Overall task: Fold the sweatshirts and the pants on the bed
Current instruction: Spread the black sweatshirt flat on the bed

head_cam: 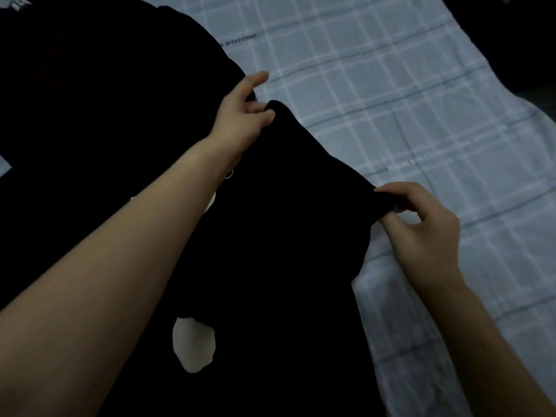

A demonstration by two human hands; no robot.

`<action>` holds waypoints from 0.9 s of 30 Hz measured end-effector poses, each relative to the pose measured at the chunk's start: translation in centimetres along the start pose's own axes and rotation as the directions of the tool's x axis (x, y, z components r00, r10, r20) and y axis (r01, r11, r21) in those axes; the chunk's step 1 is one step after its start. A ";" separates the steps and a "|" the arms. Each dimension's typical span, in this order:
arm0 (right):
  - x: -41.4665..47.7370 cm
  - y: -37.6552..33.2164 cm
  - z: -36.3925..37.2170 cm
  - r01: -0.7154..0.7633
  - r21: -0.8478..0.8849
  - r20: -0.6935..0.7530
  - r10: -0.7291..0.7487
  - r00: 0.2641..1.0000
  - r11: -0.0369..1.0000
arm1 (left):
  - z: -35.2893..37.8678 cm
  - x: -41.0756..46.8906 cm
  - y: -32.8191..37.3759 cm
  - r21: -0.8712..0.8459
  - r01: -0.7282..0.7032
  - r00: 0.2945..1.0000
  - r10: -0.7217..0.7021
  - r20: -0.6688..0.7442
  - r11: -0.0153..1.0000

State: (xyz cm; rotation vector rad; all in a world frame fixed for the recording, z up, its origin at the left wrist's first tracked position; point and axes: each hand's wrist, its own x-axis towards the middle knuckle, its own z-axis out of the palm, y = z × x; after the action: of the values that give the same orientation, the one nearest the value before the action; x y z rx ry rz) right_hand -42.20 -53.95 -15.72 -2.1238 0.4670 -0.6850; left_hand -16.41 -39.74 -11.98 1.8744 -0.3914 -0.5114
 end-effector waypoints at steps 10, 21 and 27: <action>-1.2 -0.3 2.2 -0.334 0.219 0.163 0.303 0.939 0.917 | 0.8 -2.3 -3.5 0.189 0.028 0.993 -0.049 0.108 0.982; -2.1 1.3 1.3 -0.122 -0.110 0.162 0.139 0.977 0.986 | -0.4 -2.0 -4.8 0.023 -0.002 0.981 -0.003 0.196 1.000; -2.8 0.0 1.5 -0.096 -0.192 0.215 0.138 0.967 0.977 | -1.9 -4.7 -5.8 0.071 0.005 0.981 -0.018 0.191 0.997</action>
State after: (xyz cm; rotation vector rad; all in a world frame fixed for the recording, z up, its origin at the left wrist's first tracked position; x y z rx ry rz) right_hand -43.50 -51.54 -17.34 -2.2890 0.5397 -0.3361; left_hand -19.34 -33.92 -16.06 1.9022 -0.5320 -0.6968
